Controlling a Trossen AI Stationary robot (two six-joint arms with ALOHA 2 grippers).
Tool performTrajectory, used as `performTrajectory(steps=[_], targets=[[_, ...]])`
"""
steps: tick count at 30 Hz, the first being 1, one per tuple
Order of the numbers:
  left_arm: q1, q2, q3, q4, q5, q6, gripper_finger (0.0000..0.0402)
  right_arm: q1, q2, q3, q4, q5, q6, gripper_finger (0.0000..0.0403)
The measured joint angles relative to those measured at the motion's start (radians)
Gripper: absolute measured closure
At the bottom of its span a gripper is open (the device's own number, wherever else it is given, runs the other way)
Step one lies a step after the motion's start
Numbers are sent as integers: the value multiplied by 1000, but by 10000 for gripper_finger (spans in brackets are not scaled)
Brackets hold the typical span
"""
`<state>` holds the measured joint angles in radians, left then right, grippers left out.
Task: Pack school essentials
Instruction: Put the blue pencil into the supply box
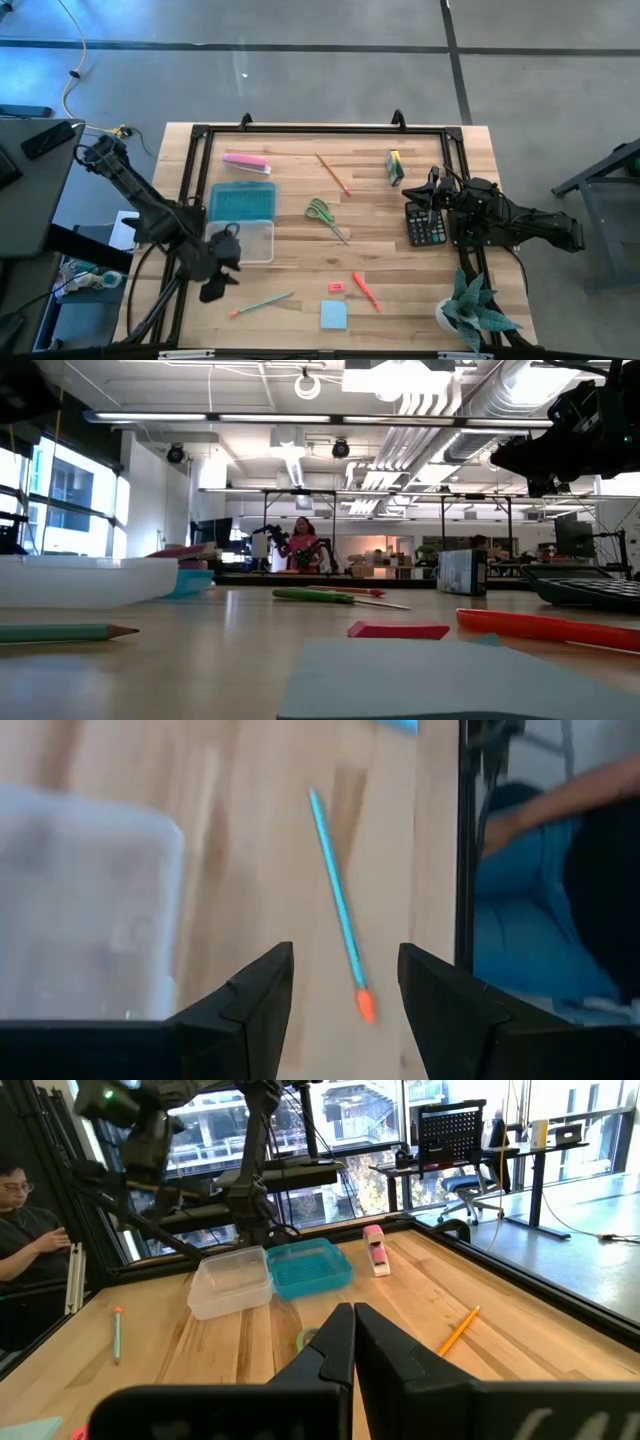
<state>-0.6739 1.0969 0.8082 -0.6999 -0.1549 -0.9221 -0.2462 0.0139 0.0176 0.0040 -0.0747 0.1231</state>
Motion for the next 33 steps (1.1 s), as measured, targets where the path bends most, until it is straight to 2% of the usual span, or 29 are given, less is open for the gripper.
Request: performTrajectory(steps=[12, 24, 33], targets=[[-178, 214, 8, 13, 15, -300, 229, 0, 0, 0, 0, 0, 0, 403], [-235, 470, 207, -46, 4, -305, 229, 0, -1, 0, 0, 0, 0, 403], [-237, 652, 308, -91, 5, -308, 229, 0, -1, 0, 0, 0, 0, 403]])
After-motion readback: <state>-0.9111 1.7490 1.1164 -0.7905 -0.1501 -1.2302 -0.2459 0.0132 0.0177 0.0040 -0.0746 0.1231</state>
